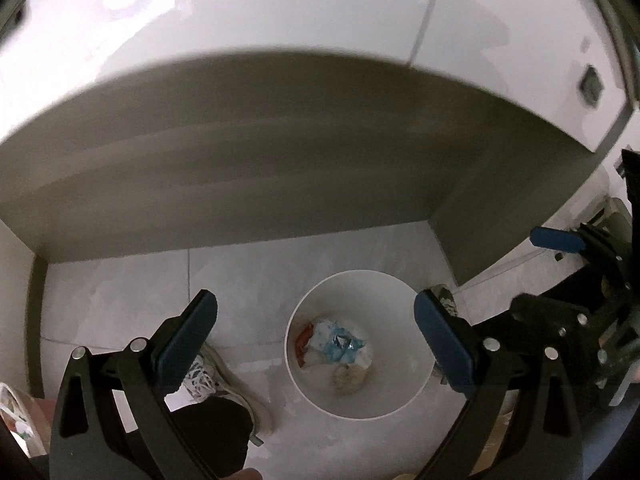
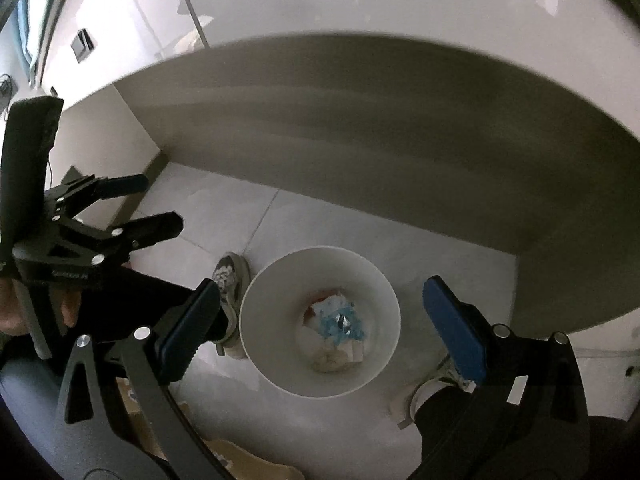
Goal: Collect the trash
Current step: 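Raise both open tools back toward the mattress, then grasp the red knotted string with the left tool while the right tool grasps the white paper bag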
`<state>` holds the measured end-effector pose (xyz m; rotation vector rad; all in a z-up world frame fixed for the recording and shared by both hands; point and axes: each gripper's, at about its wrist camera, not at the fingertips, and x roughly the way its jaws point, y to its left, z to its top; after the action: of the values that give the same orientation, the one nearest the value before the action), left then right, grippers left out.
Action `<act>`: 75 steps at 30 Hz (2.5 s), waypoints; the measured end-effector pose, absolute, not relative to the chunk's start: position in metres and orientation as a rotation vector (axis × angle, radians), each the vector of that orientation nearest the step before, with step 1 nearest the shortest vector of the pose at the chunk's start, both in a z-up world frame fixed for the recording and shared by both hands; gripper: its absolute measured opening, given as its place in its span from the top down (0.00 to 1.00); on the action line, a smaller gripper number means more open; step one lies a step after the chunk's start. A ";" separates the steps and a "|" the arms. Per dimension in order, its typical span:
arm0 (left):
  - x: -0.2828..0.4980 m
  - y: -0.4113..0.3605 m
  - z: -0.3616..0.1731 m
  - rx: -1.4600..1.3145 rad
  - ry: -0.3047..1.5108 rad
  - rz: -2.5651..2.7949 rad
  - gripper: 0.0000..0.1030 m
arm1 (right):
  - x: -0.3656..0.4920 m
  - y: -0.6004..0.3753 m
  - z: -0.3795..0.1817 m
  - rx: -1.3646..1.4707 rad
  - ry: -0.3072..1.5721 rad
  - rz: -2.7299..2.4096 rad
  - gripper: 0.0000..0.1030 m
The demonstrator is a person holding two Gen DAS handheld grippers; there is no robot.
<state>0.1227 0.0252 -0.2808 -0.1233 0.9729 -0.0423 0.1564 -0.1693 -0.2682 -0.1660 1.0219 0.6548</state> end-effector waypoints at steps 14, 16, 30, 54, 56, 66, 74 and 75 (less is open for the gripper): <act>0.048 0.027 -0.163 -0.083 0.785 -0.037 0.06 | 0.096 -0.203 -0.145 -0.118 0.757 0.713 0.05; 0.044 0.025 -0.138 -0.078 0.741 -0.042 0.06 | 0.089 -0.207 -0.116 -0.121 0.687 0.720 0.05; 0.133 -0.003 -0.002 -0.024 0.582 -0.028 0.06 | 0.163 -0.217 0.043 -0.158 0.461 0.591 0.05; 0.349 -0.068 -0.014 -0.040 0.850 -0.080 0.66 | 0.304 -0.263 0.064 -0.087 0.516 0.522 0.05; 0.344 -0.064 -0.013 -0.052 0.845 -0.083 0.68 | 0.308 -0.261 0.060 -0.079 0.532 0.523 0.05; 0.302 0.028 0.009 -0.120 0.769 0.022 0.68 | 0.349 -0.202 0.048 -0.118 0.606 0.579 0.05; 0.290 0.092 0.021 -0.115 0.711 0.126 0.68 | 0.408 -0.115 0.020 -0.147 0.744 0.608 0.05; 0.290 0.094 0.020 -0.117 0.705 0.129 0.68 | 0.415 -0.105 0.018 -0.133 0.755 0.600 0.05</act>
<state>0.2903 0.0945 0.0205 -0.1166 0.7055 0.1289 0.4148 -0.1053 0.0178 -0.1332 0.7551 0.5996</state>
